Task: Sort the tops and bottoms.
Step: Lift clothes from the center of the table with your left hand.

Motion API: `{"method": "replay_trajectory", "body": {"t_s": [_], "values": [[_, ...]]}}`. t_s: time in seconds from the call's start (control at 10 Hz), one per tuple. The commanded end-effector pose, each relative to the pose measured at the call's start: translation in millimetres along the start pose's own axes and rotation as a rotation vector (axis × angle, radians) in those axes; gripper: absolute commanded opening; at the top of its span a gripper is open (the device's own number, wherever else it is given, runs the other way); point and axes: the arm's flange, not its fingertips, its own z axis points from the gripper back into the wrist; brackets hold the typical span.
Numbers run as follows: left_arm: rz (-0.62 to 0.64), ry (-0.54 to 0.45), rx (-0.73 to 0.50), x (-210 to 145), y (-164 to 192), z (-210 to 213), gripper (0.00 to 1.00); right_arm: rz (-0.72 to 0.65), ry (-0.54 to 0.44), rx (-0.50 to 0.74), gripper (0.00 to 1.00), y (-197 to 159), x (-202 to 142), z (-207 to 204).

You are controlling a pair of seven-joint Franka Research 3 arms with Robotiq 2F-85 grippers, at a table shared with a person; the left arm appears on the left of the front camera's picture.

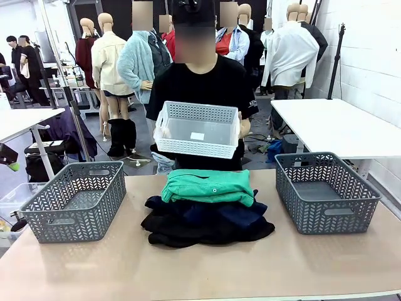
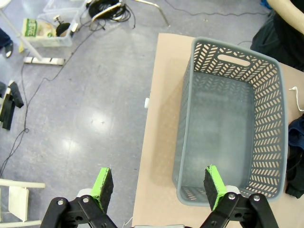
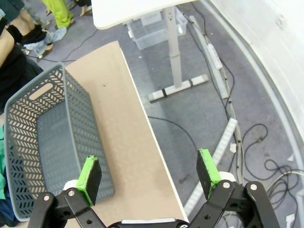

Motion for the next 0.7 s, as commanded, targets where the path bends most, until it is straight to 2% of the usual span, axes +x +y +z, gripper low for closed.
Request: {"method": "replay_trajectory", "body": {"t_s": [0.0,0.6], "values": [[-0.009,-0.006,0.008,-2.2,1.3,-0.1,1.00,0.005,0.001,0.006,1.00,-2.0,-0.9,-0.3],[-0.009,-0.006,0.008,-2.2,1.3,-0.1,1.00,0.005,0.001,0.006,1.00,-2.0,-0.9,-0.3]]}}
